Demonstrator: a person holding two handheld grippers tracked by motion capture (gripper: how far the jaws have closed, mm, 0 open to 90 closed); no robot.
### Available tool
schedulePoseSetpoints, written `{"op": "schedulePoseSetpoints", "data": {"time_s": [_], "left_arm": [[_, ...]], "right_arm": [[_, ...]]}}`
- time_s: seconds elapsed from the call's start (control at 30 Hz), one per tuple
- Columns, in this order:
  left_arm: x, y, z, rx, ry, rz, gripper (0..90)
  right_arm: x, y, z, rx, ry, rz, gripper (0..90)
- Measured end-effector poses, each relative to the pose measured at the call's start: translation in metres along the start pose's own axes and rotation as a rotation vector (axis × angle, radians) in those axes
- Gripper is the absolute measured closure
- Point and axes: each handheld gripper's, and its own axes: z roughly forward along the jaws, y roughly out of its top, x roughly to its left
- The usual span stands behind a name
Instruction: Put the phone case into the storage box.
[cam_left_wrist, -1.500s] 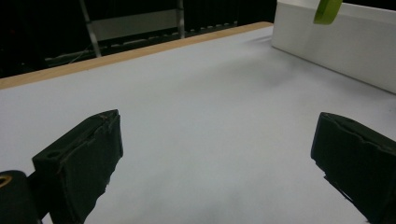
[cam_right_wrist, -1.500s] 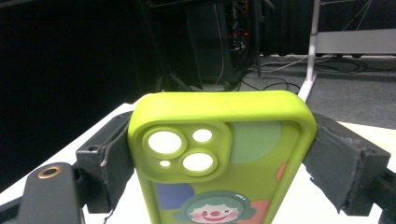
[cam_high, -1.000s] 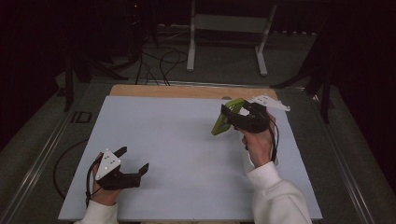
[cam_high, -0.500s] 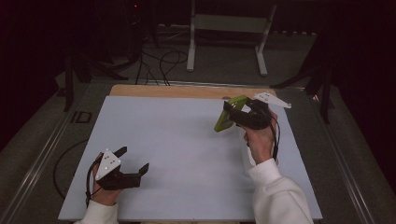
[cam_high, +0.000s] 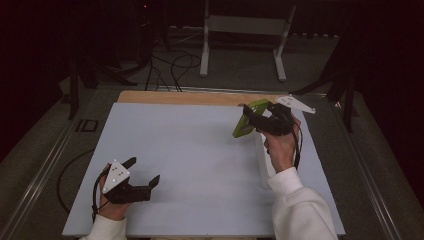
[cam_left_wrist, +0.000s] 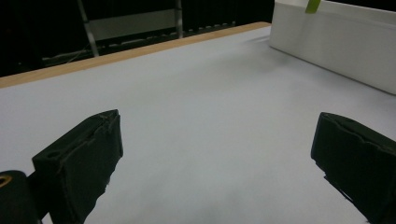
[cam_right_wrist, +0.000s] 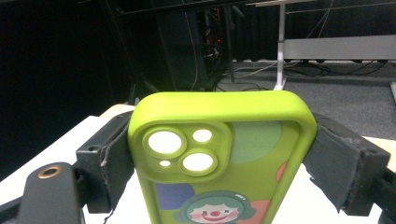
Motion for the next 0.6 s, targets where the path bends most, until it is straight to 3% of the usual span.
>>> {"op": "schedulePoseSetpoints", "data": {"time_s": [0.6], "left_arm": [[0.000, 0.000, 0.000, 0.001, 0.000, 0.001, 2.4]], "right_arm": [[-0.012, 0.010, 0.001, -0.011, -0.045, -0.003, 15.8]]}}
